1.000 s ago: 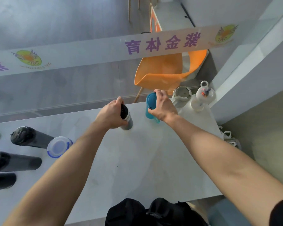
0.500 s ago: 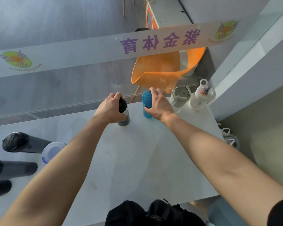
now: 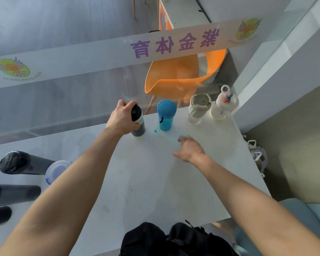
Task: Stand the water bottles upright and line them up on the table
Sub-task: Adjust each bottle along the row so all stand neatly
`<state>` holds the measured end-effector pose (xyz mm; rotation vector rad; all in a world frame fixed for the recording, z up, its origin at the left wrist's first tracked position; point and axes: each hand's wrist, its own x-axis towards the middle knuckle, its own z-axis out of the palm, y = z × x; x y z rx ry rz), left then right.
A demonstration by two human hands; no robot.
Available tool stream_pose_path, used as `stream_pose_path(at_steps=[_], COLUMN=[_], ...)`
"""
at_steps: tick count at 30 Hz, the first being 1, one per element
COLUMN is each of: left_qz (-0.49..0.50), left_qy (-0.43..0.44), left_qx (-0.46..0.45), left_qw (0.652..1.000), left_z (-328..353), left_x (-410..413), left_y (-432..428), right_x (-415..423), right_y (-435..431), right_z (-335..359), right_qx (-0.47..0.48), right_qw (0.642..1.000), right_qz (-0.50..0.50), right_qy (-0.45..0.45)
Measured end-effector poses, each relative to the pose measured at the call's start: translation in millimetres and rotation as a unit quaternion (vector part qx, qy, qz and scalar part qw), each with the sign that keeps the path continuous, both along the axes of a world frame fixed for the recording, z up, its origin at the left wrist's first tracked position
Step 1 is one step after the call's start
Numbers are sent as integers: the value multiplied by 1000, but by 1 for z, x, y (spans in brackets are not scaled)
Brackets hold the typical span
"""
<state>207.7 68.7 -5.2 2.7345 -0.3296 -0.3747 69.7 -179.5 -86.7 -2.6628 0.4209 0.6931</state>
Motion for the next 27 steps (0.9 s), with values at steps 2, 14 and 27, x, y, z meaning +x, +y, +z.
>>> stream_pose_path(at_steps=[2,14,27], left_qz=[-2,-32,-16], left_qy=[-1,4,53], left_qx=[1,16,13], left_qw=[1000,999,998], left_z=[0,2,15], left_x=[2,10,-3], left_y=[-3,-1,1], right_x=[-10,-21,-22], right_y=[6,18,25], right_z=[-5,-10,5], right_qx=[12,6,0], right_qw=[997,986,984], right_qz=[63,148,158], right_qy=[46,75,79])
